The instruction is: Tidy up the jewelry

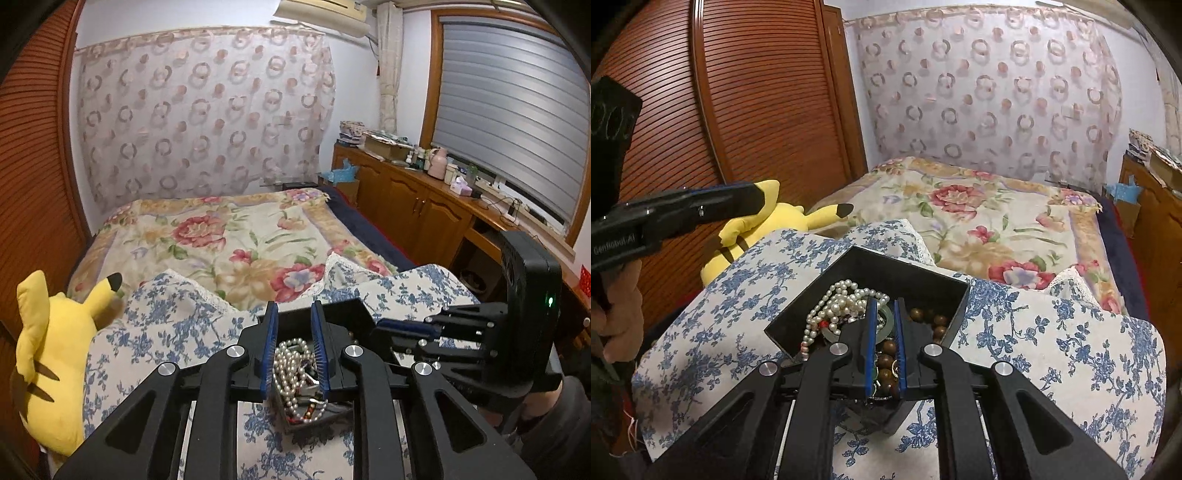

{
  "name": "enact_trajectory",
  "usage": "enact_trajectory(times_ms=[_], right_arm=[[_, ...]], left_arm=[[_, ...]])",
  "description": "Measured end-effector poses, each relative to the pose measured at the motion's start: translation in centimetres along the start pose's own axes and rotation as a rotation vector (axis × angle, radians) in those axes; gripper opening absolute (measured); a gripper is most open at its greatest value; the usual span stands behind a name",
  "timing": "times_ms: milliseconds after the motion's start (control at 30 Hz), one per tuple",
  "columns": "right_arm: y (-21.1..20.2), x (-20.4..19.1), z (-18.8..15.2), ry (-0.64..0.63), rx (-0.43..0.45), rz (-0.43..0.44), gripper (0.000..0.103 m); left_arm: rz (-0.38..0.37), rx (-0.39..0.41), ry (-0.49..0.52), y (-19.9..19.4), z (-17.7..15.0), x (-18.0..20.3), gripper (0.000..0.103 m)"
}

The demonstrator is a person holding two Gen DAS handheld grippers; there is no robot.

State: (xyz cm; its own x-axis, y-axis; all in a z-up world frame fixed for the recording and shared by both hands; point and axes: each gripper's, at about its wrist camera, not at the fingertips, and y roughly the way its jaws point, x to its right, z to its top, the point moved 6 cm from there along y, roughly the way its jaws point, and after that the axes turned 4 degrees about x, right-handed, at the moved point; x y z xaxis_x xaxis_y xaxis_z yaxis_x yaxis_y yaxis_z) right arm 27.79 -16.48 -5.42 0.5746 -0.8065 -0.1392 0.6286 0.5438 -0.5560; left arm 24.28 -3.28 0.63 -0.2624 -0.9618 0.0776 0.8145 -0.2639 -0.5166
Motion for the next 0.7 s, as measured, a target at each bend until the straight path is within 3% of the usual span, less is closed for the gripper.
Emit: enact_trajectory(times_ms=[133, 200, 267, 367, 467, 700], right_arm=[[-0.8, -0.1, -0.3, 0.001, 0.008, -0.02, 0.011], [-1.4, -0.1, -0.6, 0.004, 0.015, -0.042, 0.018], [-2.1, -0.1, -1.0, 0.011, 0.025, -0.059, 0.034], [-3.1, -0.3, -1.7, 0.019, 0.039, -0.081, 0.04], [-4.1, -0.6, -2.3, 0.025, 0.053, -0.103, 0.057], [-6.8, -1.3, -4.0, 0.055, 0.093, -0.158, 0.09]], left_arm=[[0.019, 0.015, 0.009, -0.9, -1.0, 0.2, 0.031], [0.032, 0.024, 0.011, -1.5, -1.6, 0.3, 0.04], [0.057, 0.037, 0.009, -2.1, -2.2, 0.2, 0.069], [0.103, 0.06, 0.005, -2.9, -2.9, -0.1, 0.086], [0.123, 0.06, -0.024, -3.5, -4.0, -0.5, 0.094], [0.164, 0.039, -0.042, -5.4, -6.8, -0.6, 0.095]])
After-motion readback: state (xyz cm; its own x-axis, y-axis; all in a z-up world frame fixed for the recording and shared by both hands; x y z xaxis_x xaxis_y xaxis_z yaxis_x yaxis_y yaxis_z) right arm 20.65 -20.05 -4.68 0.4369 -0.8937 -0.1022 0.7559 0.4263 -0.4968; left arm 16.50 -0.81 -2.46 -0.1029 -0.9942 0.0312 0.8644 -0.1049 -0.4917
